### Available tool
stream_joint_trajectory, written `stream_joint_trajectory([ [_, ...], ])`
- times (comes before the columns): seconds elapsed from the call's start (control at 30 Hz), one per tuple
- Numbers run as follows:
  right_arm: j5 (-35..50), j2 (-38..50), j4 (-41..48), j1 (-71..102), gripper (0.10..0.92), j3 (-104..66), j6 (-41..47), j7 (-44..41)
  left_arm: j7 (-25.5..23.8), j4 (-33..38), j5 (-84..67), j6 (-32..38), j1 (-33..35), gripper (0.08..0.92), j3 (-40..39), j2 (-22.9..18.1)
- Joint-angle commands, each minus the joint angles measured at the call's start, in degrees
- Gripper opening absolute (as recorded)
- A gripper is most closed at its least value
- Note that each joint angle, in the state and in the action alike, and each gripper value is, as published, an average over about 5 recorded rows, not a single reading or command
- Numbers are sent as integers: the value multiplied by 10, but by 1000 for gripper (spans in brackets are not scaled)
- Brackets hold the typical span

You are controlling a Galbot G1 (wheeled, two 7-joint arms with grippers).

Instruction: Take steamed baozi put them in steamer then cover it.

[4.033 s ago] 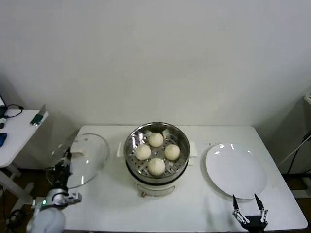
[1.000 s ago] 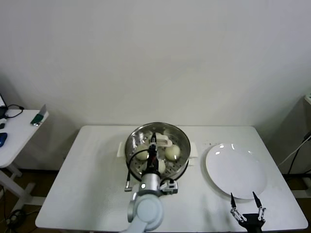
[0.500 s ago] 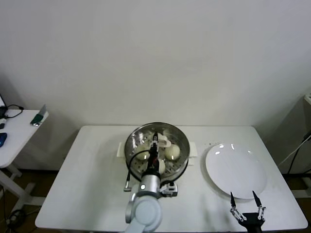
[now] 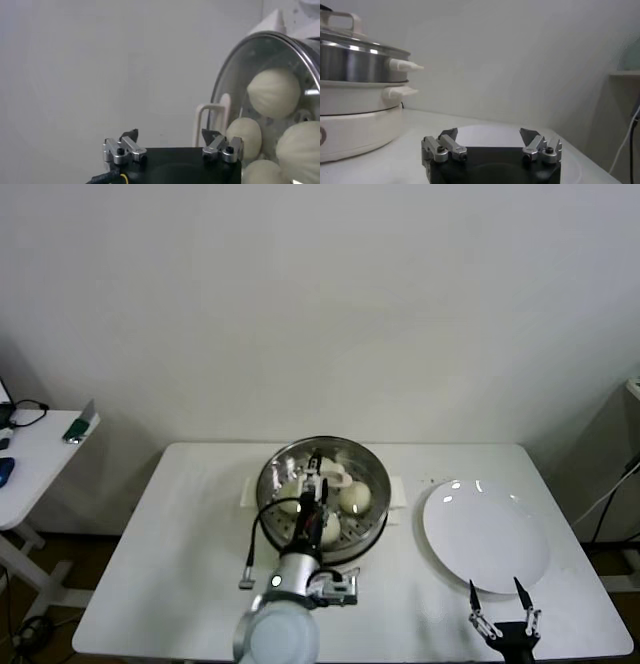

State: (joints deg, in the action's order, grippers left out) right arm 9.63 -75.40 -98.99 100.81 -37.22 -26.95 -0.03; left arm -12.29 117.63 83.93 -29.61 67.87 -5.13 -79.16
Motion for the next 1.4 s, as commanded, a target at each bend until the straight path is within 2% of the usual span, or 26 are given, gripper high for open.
stream_joint_trajectory([
  [0.03,48,28,-11,19,823,5,13,25,109,96,-323,103,79,808,94,43],
  [0.13,52,30,-16,19,823,4,3,28,148,99,-442,144,106,821,163,40],
  [0.23,54,26,-21,13,823,3,1,27,163,100,-567,171,126,822,251,40],
  [0.33,60,24,-22,5,823,1,-3,23,145,94,-695,187,151,823,345,44],
  [0.43,74,26,-20,-2,823,1,-7,13,120,61,-809,247,183,823,430,59],
  [0.6,103,36,-6,-16,823,5,-25,-16,111,-18,-924,334,231,823,501,81],
  [0.8,118,44,6,-25,823,8,-31,-28,117,-89,-986,388,258,823,515,72],
  [1.07,125,51,29,-27,823,12,-43,-34,112,-183,-966,470,256,823,446,41],
  [1.4,130,50,29,-23,823,16,-46,-40,106,-201,-948,491,256,823,411,30],
])
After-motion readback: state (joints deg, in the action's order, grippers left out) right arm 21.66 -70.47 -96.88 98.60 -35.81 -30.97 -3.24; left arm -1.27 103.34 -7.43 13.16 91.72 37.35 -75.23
